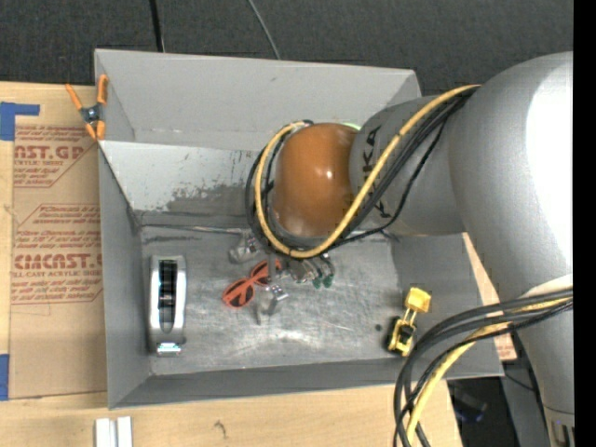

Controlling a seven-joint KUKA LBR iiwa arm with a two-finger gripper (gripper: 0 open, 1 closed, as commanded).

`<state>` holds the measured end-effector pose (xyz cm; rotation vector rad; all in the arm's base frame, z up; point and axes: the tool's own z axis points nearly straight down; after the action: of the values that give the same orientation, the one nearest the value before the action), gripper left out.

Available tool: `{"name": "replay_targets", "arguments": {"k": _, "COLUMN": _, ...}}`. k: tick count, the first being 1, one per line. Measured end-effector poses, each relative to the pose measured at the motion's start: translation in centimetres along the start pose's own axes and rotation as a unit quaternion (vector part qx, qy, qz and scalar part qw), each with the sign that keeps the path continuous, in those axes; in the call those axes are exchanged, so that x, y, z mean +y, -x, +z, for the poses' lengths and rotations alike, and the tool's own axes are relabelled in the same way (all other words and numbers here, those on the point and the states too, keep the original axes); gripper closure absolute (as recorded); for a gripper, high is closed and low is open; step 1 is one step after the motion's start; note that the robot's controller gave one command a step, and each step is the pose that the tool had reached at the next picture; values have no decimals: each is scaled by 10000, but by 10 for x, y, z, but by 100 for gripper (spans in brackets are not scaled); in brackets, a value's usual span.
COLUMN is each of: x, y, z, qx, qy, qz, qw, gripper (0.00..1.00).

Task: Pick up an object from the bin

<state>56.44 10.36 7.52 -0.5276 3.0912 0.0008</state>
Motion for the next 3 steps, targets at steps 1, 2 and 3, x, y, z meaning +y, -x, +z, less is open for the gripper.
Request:
{"name": "replay_targets", "arguments": {"k": 1, "x": -4, "y": 17, "z": 4, "qx": 54, "qy": 16, "qz": 0, "qw": 10000, "gripper": 0}}
{"name": "replay_targets", "arguments": {"k": 2, "x": -2, "y": 10, "z": 0, "qx": -29, "qy": 3, "qz": 3, "qw": 10000, "gripper": 0}}
{"name": "replay_targets", "arguments": {"k": 3, "x": -3, "y": 19, "z": -1, "qx": 43, "qy": 12, "qz": -5, "qw": 10000, "gripper": 100}}
